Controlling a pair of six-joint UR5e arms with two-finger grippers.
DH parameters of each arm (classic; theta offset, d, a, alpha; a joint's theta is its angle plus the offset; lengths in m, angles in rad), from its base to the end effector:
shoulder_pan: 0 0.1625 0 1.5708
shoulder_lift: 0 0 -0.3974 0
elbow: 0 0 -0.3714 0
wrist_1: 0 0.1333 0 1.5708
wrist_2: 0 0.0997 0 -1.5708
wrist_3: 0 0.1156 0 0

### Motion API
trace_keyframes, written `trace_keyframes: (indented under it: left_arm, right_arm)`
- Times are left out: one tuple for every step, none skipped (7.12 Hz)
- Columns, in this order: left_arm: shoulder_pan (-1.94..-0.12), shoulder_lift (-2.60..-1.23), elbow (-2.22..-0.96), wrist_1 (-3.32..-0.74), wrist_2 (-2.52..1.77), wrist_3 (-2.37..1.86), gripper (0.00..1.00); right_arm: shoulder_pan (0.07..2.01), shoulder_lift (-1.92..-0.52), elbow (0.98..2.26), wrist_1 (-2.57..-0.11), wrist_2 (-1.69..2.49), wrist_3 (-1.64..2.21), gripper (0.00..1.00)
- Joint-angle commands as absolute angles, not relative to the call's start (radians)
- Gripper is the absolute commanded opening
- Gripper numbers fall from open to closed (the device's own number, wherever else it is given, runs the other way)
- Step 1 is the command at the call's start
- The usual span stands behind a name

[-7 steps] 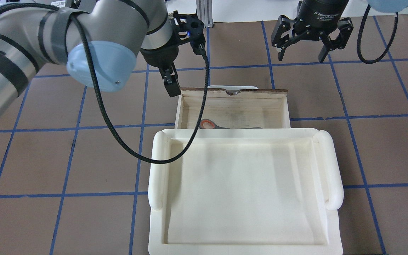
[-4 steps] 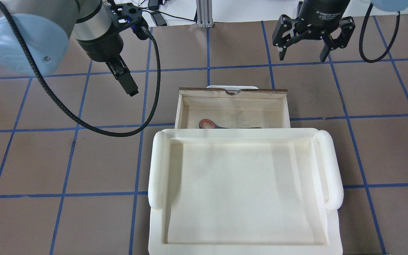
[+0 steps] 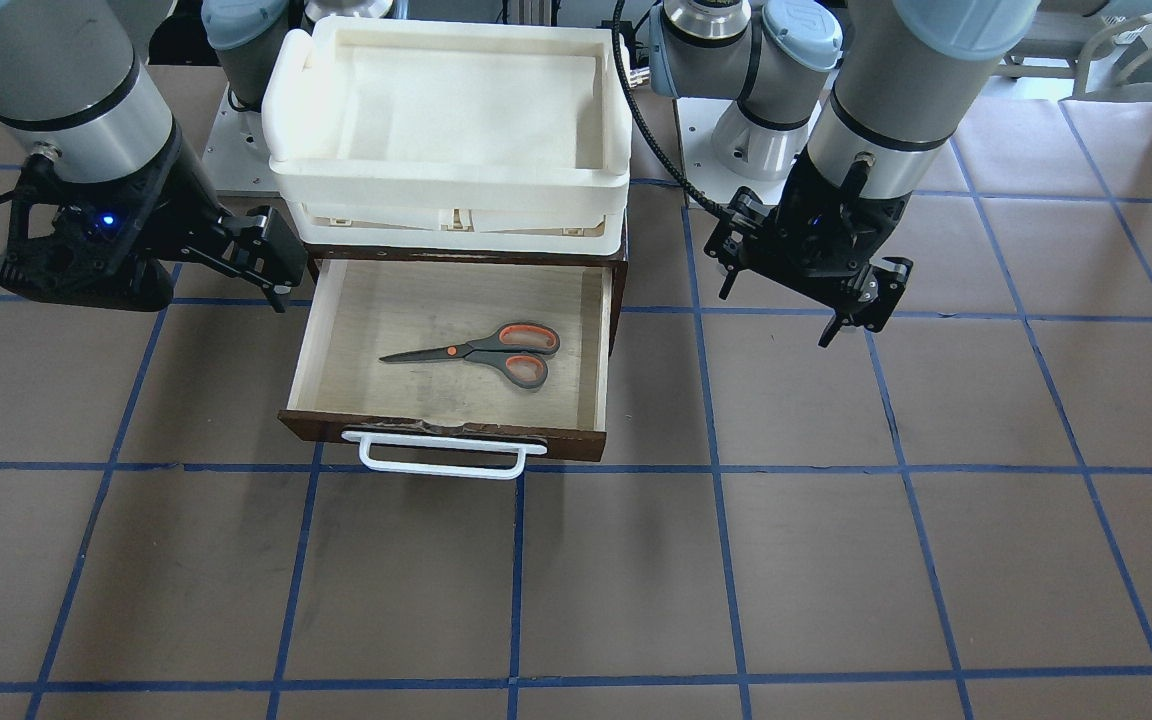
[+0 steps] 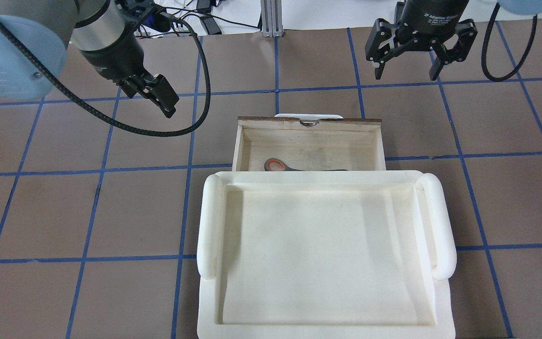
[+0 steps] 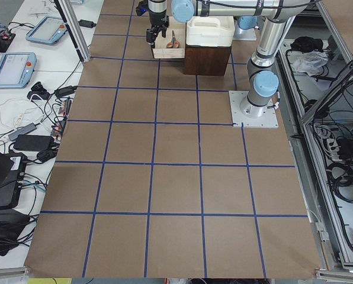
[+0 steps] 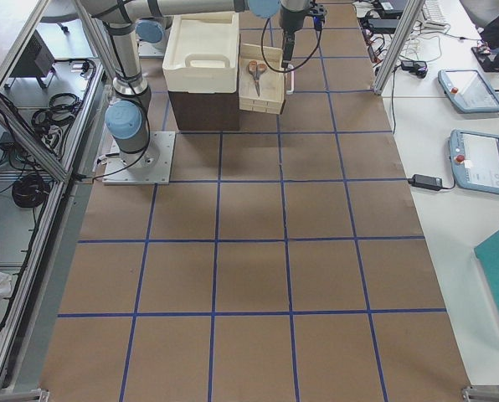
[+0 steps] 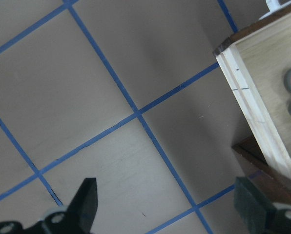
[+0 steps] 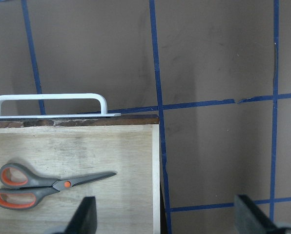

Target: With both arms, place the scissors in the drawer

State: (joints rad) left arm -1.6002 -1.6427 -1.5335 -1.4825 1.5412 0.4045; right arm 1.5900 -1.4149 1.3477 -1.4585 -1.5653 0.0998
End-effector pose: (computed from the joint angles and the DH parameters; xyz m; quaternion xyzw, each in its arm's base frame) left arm -0.1515 -0.5012 0.4360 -0.2155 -0.9760 0.0291 0.0095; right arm 0.1440 -0.5240 0.4600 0.0403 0.9989 0.0227 0.0014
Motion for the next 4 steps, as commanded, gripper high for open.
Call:
trace_keyframes:
  left_arm:
    - [-1.601, -1.586, -1.52, -1.552, 1.548, 0.107, 1.0]
    - [-1.601, -1.557, -1.516, -1.595, 1.542, 0.012, 1.0]
    - [-1.601, -1.548, -1.517, -1.598, 1.545, -0.061, 1.0]
    - [-1.601, -1.545, -1.525, -1.6, 1.551, -0.063, 1.0]
  right_arm:
    - [1.591, -1.416, 1.348, -1.457, -1.56, 0.1, 1.0]
    - [1.591, -1.416, 1.348, -1.456, -1.566, 0.1, 1.0]
    - [1.592, -1.416, 1.348, -1.456, -1.562, 0.1, 1.0]
    - [1.592, -1.416, 1.348, -1.457, -1.563, 0.1, 1.0]
